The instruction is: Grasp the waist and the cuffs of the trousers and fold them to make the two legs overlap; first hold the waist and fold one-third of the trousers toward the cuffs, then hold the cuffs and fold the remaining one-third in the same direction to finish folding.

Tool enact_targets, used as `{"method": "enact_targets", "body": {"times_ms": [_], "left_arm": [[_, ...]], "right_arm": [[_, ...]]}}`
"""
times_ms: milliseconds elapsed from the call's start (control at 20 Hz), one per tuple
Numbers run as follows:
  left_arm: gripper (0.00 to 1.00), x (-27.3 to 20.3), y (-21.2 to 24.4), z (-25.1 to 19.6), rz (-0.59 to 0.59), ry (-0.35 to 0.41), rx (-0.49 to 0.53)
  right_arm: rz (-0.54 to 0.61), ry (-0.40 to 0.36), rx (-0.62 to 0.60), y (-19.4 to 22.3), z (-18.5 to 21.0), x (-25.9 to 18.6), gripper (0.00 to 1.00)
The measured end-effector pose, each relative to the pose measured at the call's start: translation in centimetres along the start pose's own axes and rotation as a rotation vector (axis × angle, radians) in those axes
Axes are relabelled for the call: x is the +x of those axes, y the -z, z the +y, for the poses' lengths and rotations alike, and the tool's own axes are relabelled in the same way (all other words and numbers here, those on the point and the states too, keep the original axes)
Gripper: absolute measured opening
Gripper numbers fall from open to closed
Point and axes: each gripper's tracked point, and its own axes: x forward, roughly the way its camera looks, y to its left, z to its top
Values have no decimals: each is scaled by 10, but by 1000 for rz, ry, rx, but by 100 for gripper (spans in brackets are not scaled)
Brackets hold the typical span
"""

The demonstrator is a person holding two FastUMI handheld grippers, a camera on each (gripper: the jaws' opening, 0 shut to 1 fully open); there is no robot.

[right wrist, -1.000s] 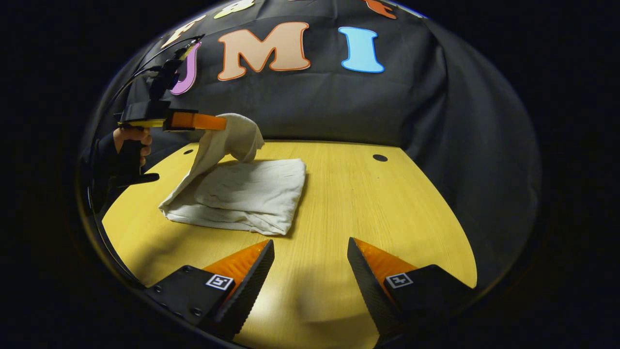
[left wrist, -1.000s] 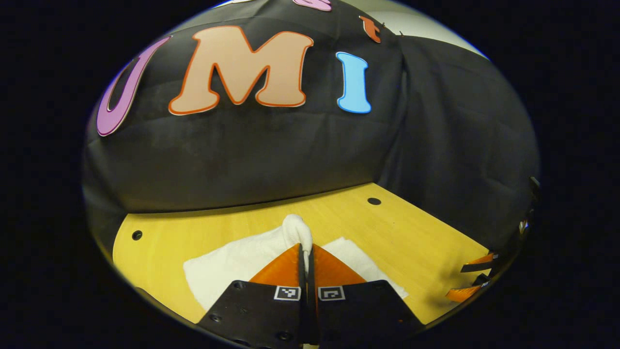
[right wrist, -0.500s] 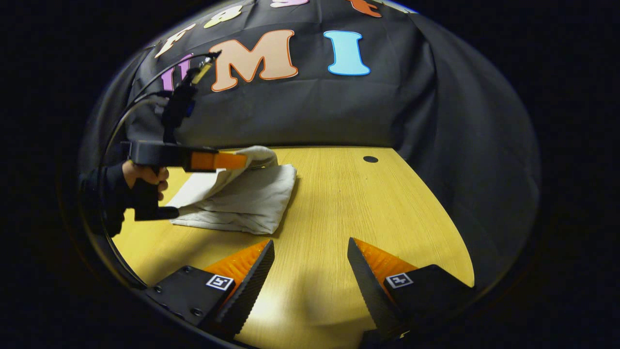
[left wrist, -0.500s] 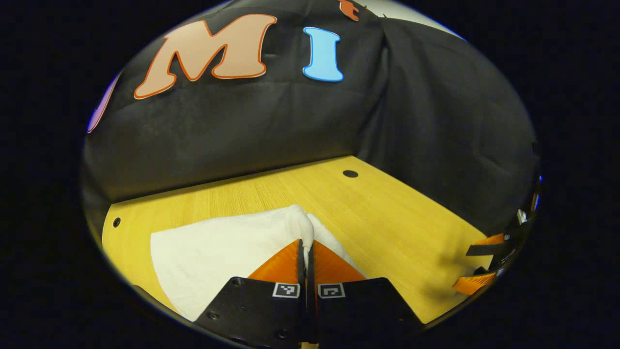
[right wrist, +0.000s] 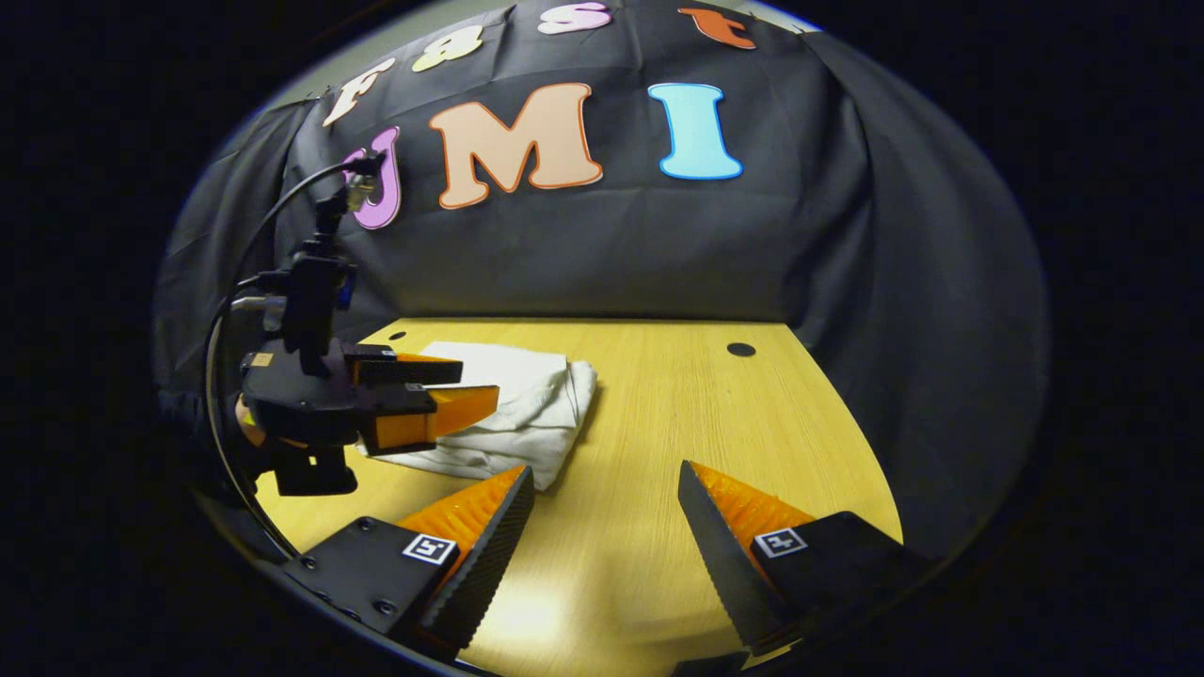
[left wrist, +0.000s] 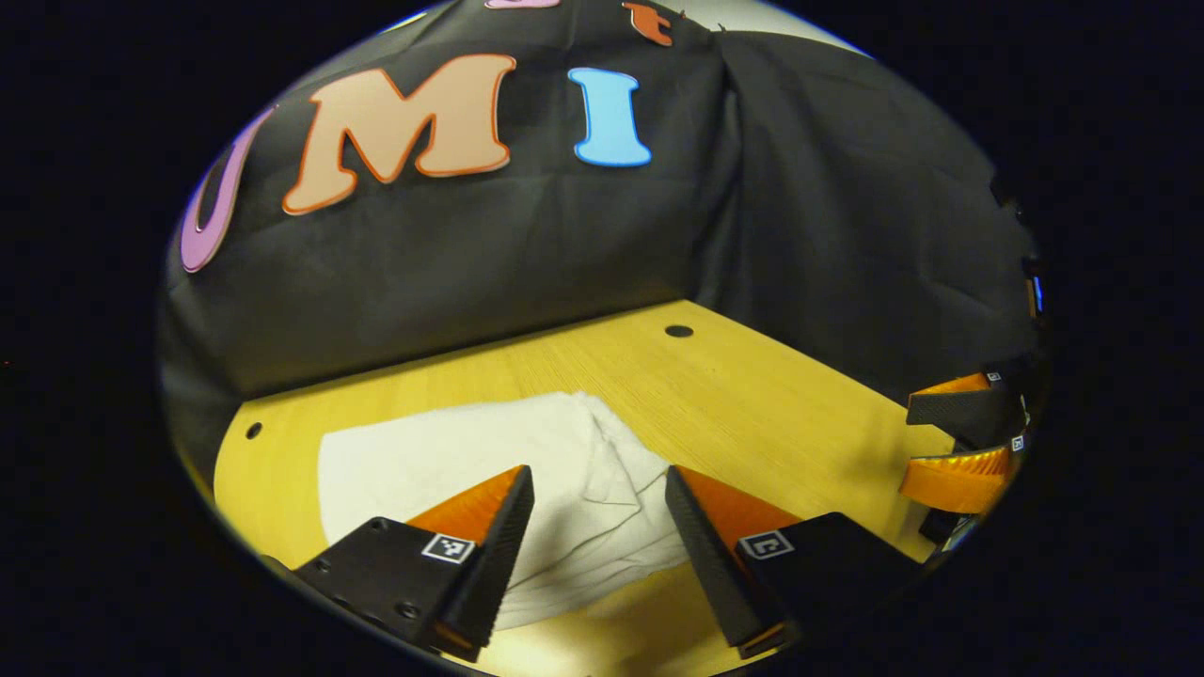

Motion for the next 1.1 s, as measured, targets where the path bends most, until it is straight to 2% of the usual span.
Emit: {"method": "enact_targets", "body": {"times_ms": [50,250,600,700,800,950,1100], "left_arm": [[91,-11,-11,9,-30,-28,-1],[96,-65,-49,68,-135,-148,-26],[96,-168,-88,188,-288,-375,-5],[96,-192,-90,209,-307,-401,-18],[95,-212,-92,228,-324,-425,-25],[95,-234,-99,236,-365,-422,-11],[100,-252,-103,243,-385,-487,2]], "right_arm": [[-19,-7,-12,-11,4,1,99],[-108,-16,-20,-59,28,7,99],[-280,27,21,-130,95,-5,99],[-315,52,20,-144,111,-14,96],[-350,80,10,-156,124,-26,98],[-420,125,-14,-176,133,-42,98],[-490,75,-28,-195,150,-56,98]]}}
